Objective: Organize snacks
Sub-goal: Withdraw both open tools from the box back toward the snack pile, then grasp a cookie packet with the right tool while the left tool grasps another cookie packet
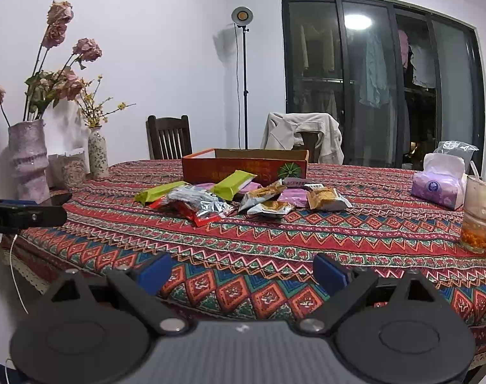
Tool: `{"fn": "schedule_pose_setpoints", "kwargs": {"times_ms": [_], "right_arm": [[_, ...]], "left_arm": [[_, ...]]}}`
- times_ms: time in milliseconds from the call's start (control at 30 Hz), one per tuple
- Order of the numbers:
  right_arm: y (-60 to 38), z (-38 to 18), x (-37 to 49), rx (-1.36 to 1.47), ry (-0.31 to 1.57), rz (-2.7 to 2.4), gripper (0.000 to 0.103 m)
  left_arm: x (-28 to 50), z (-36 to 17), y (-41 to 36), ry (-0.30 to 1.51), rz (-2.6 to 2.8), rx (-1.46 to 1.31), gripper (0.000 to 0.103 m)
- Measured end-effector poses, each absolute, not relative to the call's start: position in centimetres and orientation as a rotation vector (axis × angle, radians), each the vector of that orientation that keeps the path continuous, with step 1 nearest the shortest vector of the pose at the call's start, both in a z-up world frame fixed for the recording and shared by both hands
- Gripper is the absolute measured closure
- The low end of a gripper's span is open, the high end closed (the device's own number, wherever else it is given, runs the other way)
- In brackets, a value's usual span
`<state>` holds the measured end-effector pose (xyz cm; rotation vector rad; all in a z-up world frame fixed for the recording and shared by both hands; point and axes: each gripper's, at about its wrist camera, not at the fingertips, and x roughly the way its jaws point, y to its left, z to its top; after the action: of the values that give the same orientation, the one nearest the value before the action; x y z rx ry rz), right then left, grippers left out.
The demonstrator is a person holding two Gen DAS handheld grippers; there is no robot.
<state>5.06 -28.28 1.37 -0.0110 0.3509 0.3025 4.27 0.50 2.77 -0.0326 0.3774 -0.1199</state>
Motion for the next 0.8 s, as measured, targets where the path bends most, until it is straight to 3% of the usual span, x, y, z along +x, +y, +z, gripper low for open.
{"fn": "schedule_pose_setpoints", "kwargs": {"times_ms": [467, 633, 800], "right_arm": [[-29.7, 1.3, 12.2, 0.004, 0.41, 0.277, 0.01], [-30.9, 1.3, 16.4, -0.002, 0.432, 0.238, 0.01], [-32.4, 1.9, 20.7, 0.007, 0.455, 0.229, 0.011]], "left_arm": [[14.4, 2.1, -2.5, 0.452, -0.174, 0.011, 0.0], [18.9, 2.8, -5.3, 0.432, -0.295, 0.077, 0.02], [25.7, 3.2, -9.0, 0.467, -0.44, 0.203, 0.021]]}}
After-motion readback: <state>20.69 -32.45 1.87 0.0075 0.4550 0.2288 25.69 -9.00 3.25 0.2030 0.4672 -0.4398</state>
